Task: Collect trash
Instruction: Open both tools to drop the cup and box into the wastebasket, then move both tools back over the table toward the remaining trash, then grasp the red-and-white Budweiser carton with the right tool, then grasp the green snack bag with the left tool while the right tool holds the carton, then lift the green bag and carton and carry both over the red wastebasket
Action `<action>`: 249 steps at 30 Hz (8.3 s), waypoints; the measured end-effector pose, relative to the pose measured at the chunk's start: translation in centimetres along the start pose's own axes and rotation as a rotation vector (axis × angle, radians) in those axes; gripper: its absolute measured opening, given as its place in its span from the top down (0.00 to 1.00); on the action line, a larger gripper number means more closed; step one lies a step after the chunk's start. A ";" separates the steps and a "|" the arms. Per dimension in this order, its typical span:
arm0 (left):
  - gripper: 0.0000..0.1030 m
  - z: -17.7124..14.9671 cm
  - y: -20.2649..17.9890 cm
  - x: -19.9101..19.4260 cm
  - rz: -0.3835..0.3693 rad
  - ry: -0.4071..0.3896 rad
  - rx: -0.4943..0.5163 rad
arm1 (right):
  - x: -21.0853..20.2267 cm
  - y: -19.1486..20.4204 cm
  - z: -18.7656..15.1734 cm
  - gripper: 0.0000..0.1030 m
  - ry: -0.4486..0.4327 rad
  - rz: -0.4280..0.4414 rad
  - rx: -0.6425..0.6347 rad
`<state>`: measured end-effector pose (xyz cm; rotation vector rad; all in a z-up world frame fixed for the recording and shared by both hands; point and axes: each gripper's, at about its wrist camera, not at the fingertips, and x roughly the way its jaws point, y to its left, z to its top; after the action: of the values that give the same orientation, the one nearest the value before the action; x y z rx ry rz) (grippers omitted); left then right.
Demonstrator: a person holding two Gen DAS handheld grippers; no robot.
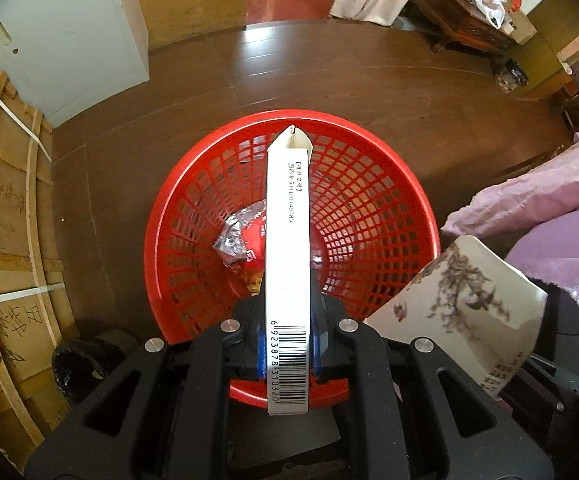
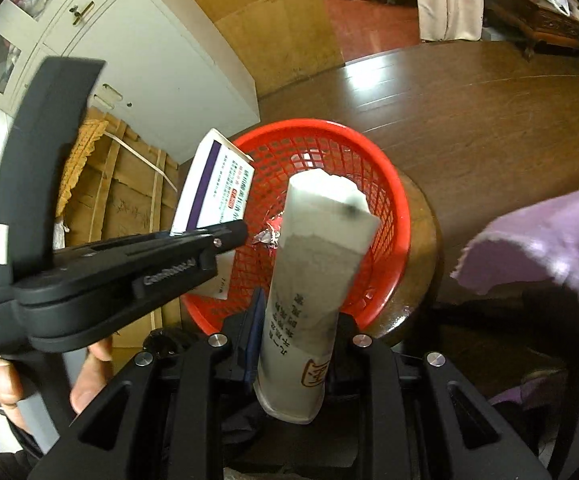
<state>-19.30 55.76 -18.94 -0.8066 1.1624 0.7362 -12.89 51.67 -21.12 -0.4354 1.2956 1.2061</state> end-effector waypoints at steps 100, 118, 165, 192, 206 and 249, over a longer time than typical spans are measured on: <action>0.19 -28.5 -61.4 -16.9 -0.448 -0.143 1.176 | -49.8 -33.5 -47.6 0.17 -0.741 -0.695 0.994; 0.19 -26.7 -63.0 -12.3 -0.513 -0.054 1.150 | -51.5 -43.6 -45.3 0.17 -0.612 -0.783 0.981; 0.17 -26.1 -63.0 -11.6 -0.479 -0.056 1.124 | -53.9 -40.6 -48.6 0.87 -0.912 -0.555 1.014; 0.39 -33.7 -67.8 -10.7 -0.413 -0.103 1.444 | -48.3 -38.3 -52.5 0.87 -0.972 -0.429 1.066; 0.81 -33.5 -66.0 -14.5 -0.541 -0.179 1.399 | -48.0 -38.5 -51.9 0.87 -0.949 -0.430 1.063; 0.82 -21.9 -38.9 -22.7 -0.563 -0.389 0.890 | -44.0 -24.2 -38.8 0.87 -0.833 -0.339 0.692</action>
<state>-2.72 15.03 5.02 -0.1842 0.7285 -0.1240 -3.47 -8.18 -2.33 0.3281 0.7766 0.4848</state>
